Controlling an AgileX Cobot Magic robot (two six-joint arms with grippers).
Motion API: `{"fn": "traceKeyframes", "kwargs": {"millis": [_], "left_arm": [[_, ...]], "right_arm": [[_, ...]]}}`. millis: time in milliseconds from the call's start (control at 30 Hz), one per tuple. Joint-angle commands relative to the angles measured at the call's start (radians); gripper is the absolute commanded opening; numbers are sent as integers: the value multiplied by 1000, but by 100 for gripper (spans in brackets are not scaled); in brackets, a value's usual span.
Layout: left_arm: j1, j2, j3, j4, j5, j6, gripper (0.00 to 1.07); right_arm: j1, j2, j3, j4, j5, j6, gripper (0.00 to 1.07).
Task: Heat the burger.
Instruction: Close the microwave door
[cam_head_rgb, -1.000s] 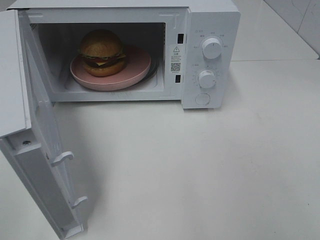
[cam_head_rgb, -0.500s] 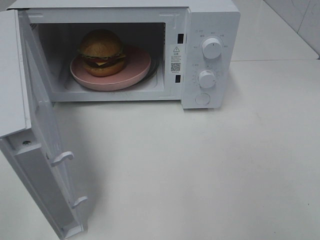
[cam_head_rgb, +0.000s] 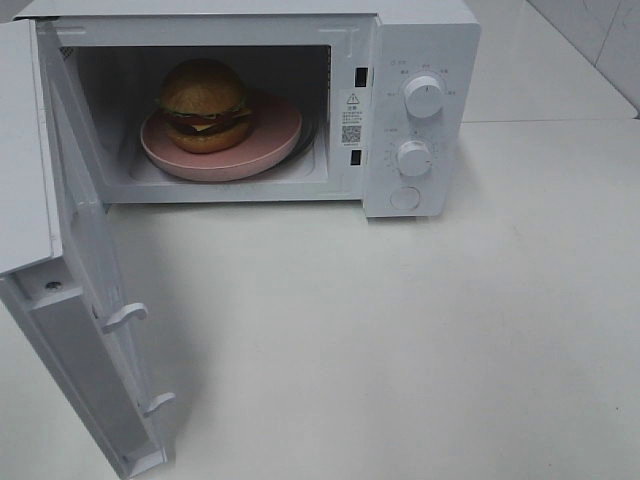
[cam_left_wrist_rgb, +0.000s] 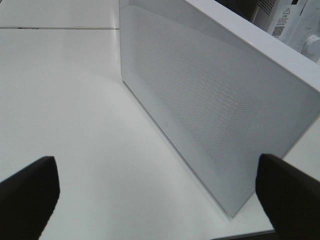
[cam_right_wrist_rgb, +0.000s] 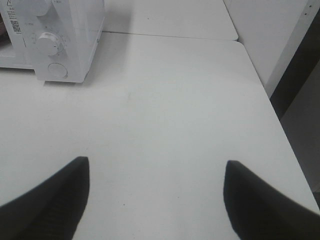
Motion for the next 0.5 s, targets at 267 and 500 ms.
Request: {"fn": "traceKeyframes", "kwargs": {"millis": [267,500], "left_arm": [[-4,-16,2,-3,5,-1,100],[-4,-16,2,-3,5,-1,100]], "right_arm": [[-5,-24,2,3,-9,-4,71],[-5,-24,2,3,-9,-4,71]]}}
